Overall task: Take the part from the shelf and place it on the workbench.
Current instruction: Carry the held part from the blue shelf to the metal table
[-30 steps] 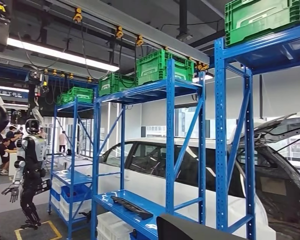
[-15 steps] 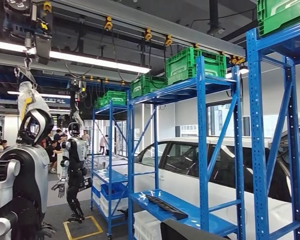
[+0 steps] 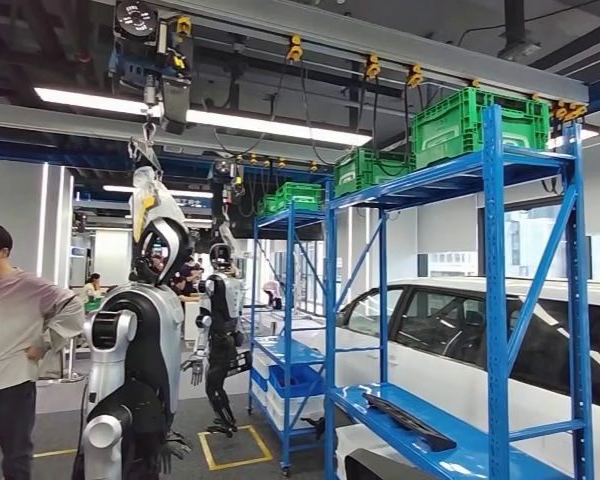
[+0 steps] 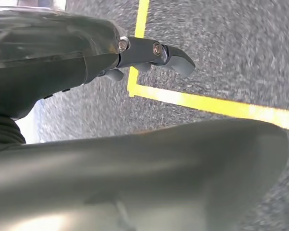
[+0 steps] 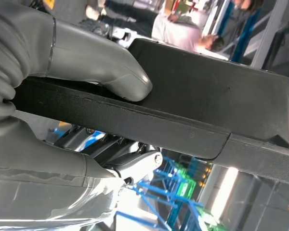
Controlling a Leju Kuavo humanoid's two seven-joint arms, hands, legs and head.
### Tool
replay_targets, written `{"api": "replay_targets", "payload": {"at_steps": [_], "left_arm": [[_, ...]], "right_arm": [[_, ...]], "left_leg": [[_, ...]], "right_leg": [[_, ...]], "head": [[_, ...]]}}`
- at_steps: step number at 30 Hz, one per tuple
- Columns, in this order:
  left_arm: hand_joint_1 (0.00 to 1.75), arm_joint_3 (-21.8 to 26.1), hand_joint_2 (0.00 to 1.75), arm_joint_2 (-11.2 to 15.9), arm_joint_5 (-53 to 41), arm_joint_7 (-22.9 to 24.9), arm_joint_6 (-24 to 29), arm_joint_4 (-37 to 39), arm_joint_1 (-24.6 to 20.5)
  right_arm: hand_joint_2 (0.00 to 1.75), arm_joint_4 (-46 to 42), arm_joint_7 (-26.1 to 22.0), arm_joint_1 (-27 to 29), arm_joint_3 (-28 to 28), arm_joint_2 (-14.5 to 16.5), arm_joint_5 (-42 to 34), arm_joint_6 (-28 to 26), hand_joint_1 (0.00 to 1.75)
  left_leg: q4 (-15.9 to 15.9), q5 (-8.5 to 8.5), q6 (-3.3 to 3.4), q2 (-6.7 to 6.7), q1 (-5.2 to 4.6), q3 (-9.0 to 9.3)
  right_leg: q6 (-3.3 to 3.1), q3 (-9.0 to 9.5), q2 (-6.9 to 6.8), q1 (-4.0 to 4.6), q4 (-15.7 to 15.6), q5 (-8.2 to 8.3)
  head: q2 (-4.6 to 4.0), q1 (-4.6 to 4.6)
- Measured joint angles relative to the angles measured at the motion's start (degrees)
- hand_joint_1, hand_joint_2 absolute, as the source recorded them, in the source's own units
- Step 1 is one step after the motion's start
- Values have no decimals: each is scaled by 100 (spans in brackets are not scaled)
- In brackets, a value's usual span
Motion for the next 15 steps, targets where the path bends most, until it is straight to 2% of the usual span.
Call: {"api": "replay_targets", "payload": {"at_steps": [1, 2, 3, 4, 5, 6, 7, 9, 10, 11, 12, 13, 14, 15], "left_arm": [[0, 39, 175, -7, 19, -4, 7, -4, -22], [0, 68, 175, -13, 28, -9, 6, -5, -41], [0, 88, 175, -19, 29, -12, 3, -5, -54], [0, 105, 175, -24, 28, -14, -1, -6, -59], [0, 120, 175, -31, 27, -15, -5, -5, -57], [0, 132, 175, -40, 26, -18, -8, -5, -57], [0, 140, 175, -48, 26, -27, -15, -5, -64], [0, 146, 175, -54, 29, -80, -54, -4, -99], [0, 147, 175, -56, 32, -116, -85, -3, -117], [0, 147, 175, -58, 35, -153, -116, -2, -128], [0, 147, 175, -61, 39, -182, -141, -1, -128], [0, 147, 175, -63, 43, -206, -155, 0, -125], [0, 147, 175, -63, 48, -225, -162, 0, -122], [0, 147, 175, -63, 52, -238, -165, 1, -125]], "right_arm": [[175, -1, 1, -4, -12, -1, 3, 16, 175], [175, -1, 4, -12, -18, -1, 13, 31, 175], [175, 1, 10, -23, -19, -2, 25, 46, 175], [175, 2, 18, -40, -18, -2, 40, 55, 175], [175, 3, 25, -60, -16, -2, 53, 61, 175], [175, 3, 33, -84, -14, -1, 60, 63, 175], [175, 3, 40, -103, -14, -1, 61, 65, 175], [175, 3, 62, -126, -16, 0, 47, 79, 175], [175, 5, 72, -128, -16, 0, 35, 92, 175], [175, 8, 84, -130, -14, 0, 24, 107, 175], [175, 11, 94, -135, -10, 0, 12, 120, 175], [175, 13, 105, -139, -7, 0, 0, 130, 175], [175, 14, 116, -146, -4, 0, -10, 137, 175], [175, 14, 124, -152, -2, 0, -22, 139, 175]], "left_leg": [[13, 5, -11, -70, -6, -10], [22, 15, -32, -136, -4, -32], [25, 31, -62, -197, 2, -58], [18, 51, -95, -261, 11, -81], [25, 49, -123, -266, 15, -100], [85, -2, -148, -189, 11, -134], [243, -114, -175, -58, 8, -208], [901, -484, -236, 241, 30, -507], [1289, -646, -270, 309, 54, -682], [1563, -729, -299, 342, 82, -801], [1633, -705, -323, 363, 111, -820], [1460, -575, -344, 393, 137, -720], [1101, -382, -361, 455, 158, -526], [693, -221, -377, 572, 160, -304]], "right_leg": [[-22, 154, 108, 0, -347, 140], [-37, 240, 192, 2, -552, 206], [-45, 263, 210, 7, -620, 205], [-54, 269, 158, 5, -652, 213], [-77, 273, 92, 0, -672, 233], [-104, 282, 22, -8, -700, 254], [-128, 290, -56, -20, -728, 272], [-151, 291, -223, -21, -744, 282], [-150, 288, -314, -18, -743, 279], [-146, 288, -402, -16, -742, 274], [-136, 292, -482, -17, -741, 266], [-120, 303, -552, -20, -741, 254], [-96, 323, -616, -26, -739, 237], [-64, 344, -676, -24, -736, 215]], "head": [[1, 1], [1, 1], [2, 1], [2, 1], [2, 1], [1, 1], [1, 1], [0, 1], [0, 1], [0, 1], [0, 1], [0, 0], [0, 1], [0, 1]]}}
